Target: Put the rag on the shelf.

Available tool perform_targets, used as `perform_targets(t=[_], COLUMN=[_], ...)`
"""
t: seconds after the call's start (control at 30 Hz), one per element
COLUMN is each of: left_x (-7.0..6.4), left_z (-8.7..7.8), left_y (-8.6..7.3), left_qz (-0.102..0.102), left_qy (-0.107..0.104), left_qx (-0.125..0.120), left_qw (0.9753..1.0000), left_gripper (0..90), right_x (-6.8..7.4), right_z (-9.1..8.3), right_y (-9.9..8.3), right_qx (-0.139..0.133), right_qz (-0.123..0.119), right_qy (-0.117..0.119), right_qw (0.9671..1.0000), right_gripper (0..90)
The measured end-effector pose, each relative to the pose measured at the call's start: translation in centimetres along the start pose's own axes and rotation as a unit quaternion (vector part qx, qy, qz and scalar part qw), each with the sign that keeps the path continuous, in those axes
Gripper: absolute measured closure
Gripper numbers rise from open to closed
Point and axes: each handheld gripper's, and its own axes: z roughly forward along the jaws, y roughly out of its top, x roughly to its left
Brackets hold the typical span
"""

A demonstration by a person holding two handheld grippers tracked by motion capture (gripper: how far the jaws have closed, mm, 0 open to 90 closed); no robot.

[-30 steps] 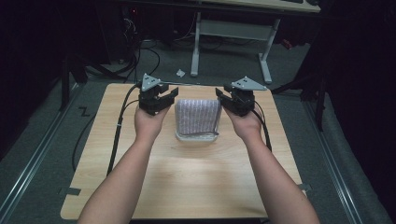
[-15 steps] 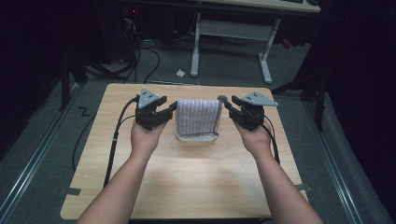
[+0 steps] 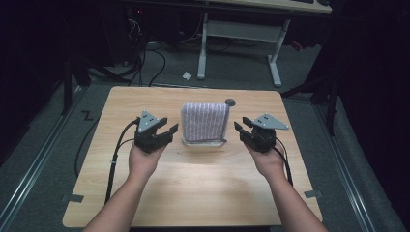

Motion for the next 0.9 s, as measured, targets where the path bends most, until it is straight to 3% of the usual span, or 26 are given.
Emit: perform_targets(t=[0.37,0.6,0.77,0.9], left_x=[-0.5,-0.5,-0.5,-1.2], left_z=[-0.6,-1.2,-2.0,-3.6], left_y=[-4.9,-8.6,-10.1,-11.3], left_qz=[-0.002,-0.003,-0.003,0.025], left_qy=[-0.016,-0.022,-0.031,-0.033], left_qx=[0.041,0.083,0.107,0.113], left_qw=[0.9990,0.9963,0.9937,0.9927], left_gripper=[50.9,50.3,49.7,48.0], right_x=[1.4,2.6,3.2,3.8], right_z=[0.0,-0.2,-0.5,-1.7], right_y=[-4.3,-7.7,-9.2,-10.9], right_qx=[0.032,0.056,0.072,0.080], right_qz=[0.002,0.008,0.003,-0.014], right_qy=[0.015,0.027,0.031,0.032], right_qw=[0.9994,0.9980,0.9969,0.9962], right_gripper=[56.5,54.7,53.0,50.9])
